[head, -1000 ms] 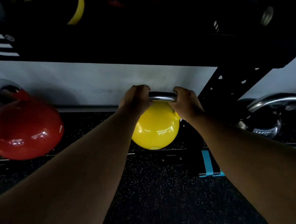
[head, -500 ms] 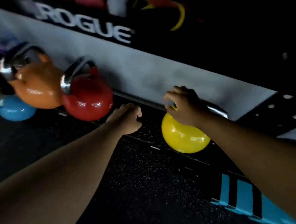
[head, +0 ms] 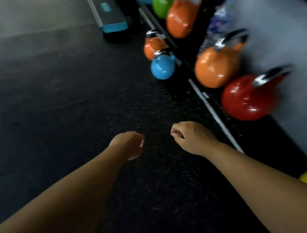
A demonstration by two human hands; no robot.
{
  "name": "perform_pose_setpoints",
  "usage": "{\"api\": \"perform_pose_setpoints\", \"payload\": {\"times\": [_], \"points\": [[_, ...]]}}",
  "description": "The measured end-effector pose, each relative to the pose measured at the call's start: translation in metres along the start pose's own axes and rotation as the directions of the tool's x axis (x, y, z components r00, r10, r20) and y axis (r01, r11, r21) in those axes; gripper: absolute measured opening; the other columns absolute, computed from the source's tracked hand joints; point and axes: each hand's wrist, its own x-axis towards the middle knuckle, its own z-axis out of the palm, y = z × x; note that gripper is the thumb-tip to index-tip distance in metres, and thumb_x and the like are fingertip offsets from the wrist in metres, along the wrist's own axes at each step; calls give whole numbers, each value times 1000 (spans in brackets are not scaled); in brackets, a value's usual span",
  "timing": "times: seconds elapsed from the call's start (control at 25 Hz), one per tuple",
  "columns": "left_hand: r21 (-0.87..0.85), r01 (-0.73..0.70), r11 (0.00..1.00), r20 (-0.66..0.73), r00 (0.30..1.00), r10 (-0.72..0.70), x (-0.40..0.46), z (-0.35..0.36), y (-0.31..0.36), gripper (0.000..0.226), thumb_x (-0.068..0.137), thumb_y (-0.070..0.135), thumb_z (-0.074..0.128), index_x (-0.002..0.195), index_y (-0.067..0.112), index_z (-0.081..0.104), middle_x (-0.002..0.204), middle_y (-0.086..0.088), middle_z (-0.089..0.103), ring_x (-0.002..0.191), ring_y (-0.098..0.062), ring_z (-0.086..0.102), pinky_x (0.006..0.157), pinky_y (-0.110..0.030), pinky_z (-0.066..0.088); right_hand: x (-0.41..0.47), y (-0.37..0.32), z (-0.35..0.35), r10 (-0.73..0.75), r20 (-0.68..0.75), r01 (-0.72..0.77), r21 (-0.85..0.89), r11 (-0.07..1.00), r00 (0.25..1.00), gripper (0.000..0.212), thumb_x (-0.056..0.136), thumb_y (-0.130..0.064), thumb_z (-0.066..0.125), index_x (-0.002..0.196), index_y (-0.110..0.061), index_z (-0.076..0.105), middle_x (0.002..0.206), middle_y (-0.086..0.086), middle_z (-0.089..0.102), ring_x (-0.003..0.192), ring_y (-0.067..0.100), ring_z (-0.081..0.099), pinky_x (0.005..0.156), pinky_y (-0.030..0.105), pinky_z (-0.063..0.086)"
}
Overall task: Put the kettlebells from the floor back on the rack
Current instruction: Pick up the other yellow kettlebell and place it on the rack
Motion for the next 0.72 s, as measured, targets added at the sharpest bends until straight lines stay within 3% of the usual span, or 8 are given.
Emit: {"api": "perform_pose_setpoints", "payload": {"times": [0.16,0.4,0.6,0.72], "points": [[-140,232,963,12,972,-233,-109,37,-171,22,92,19,55,112,25,60,119,-2,62,105,-24,61,87,-44,54,69,-167,80,-169,180,179,-37,983,969,13,97,-28,49,95,-25,62,90,-7,61,84,16,58,75,39,52],[-304,506,807,37,853,-521,-293,112,-369,24,88,23,52,112,25,58,121,-3,58,111,-27,55,86,-41,48,106,-395,209,-325,422,370,-27,929,847,14,98,-28,49,97,-24,63,88,-4,62,78,16,60,70,39,54],[-427,718,550,88,638,-765,-399,212,-464,31,86,31,53,116,23,57,123,-7,57,116,-31,53,84,-43,45,106,-526,330,-458,552,553,-7,833,697,14,96,-27,50,96,-22,63,91,-2,63,83,19,60,73,40,53],[-571,731,373,140,535,-833,-413,276,-475,55,82,43,56,131,21,46,131,-9,51,120,-33,49,89,-47,46,110,-569,397,-519,576,671,-69,739,631,14,95,-28,50,98,-22,62,97,2,64,91,24,60,76,42,51]]}}
